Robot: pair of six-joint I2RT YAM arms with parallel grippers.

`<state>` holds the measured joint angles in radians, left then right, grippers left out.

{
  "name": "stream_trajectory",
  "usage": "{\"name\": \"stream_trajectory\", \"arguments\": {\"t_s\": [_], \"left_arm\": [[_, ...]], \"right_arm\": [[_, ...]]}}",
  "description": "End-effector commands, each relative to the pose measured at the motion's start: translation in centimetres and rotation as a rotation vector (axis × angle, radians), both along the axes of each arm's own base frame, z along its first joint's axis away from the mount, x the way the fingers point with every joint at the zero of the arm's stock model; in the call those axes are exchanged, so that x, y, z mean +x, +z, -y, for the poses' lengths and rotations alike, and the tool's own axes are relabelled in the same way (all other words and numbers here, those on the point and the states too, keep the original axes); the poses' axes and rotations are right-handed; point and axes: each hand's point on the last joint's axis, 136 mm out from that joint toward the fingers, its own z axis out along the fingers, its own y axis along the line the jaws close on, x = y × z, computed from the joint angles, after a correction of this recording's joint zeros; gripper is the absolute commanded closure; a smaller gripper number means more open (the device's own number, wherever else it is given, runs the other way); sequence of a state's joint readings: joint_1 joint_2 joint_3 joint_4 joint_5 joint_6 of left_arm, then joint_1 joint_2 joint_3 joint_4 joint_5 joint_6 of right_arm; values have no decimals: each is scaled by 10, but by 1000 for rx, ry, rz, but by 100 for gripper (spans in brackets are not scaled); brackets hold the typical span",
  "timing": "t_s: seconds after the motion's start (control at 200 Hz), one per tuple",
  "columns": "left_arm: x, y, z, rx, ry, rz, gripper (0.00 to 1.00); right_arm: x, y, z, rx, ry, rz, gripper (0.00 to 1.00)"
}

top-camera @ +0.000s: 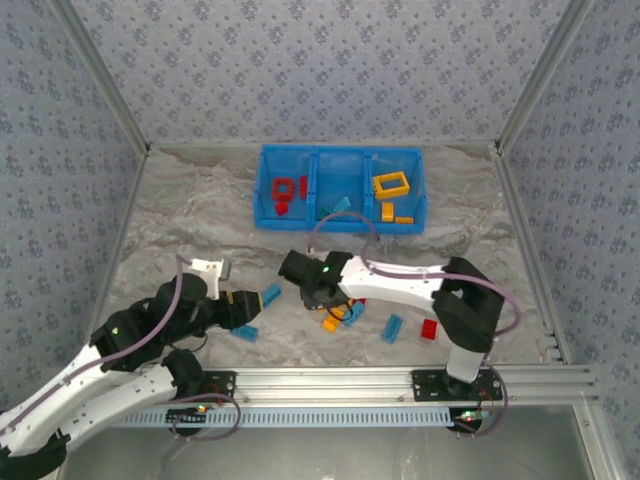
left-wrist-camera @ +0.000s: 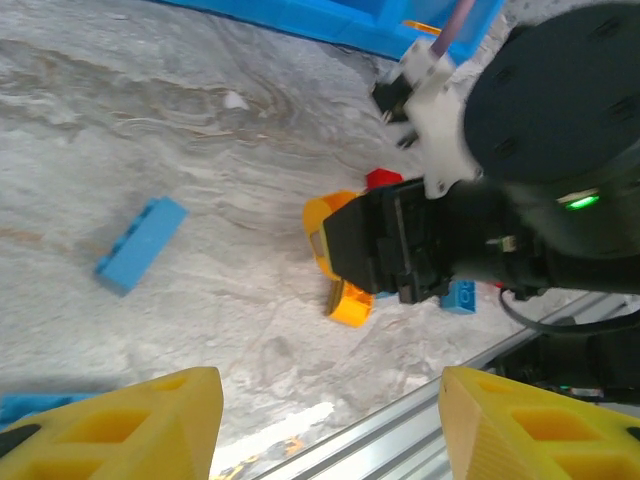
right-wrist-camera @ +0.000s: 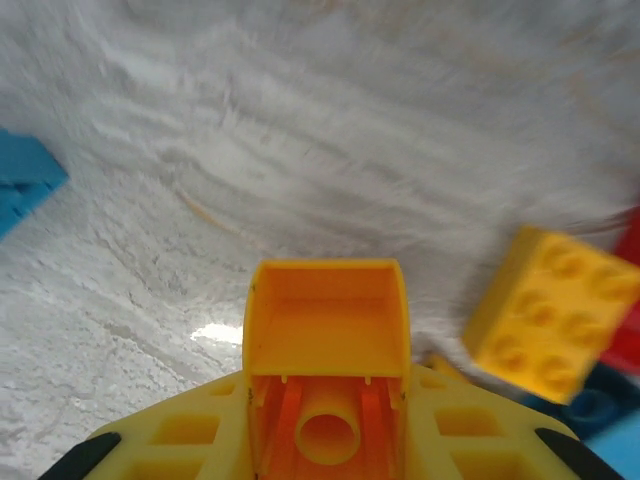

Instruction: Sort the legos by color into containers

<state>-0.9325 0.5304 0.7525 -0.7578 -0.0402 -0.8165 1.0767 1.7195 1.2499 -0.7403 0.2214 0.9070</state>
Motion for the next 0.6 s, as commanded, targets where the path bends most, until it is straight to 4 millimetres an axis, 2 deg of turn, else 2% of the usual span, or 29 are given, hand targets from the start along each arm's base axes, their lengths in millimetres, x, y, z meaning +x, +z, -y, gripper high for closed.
{"name": "stream_trajectory", "arguments": {"t_s": [0.0, 0.125, 0.2, 0.27, 0.355, 0.46, 0.595], "left_arm": [[10, 48, 41, -153, -91, 79, 40], [24, 64, 79, -183, -140, 122, 40], [35, 67, 102, -169, -153, 153, 40], [41, 73, 123, -166, -170, 187, 40], [52, 72, 144, -137, -158, 219, 40], [63, 71, 163, -126, -130, 243, 40], [69, 65, 179, -110, -136, 243, 41]], "right_arm": [[28, 56, 50, -45, -49, 131, 80], [58, 85, 103, -65, -110, 189, 79], [80, 99, 132, -68, -158, 216, 79], [103, 106, 155, -86, -190, 243, 78], [134, 106, 178, -110, -231, 255, 78], [172, 99, 187, -94, -245, 245, 79], [213, 86, 178, 10, -199, 243, 80]]}}
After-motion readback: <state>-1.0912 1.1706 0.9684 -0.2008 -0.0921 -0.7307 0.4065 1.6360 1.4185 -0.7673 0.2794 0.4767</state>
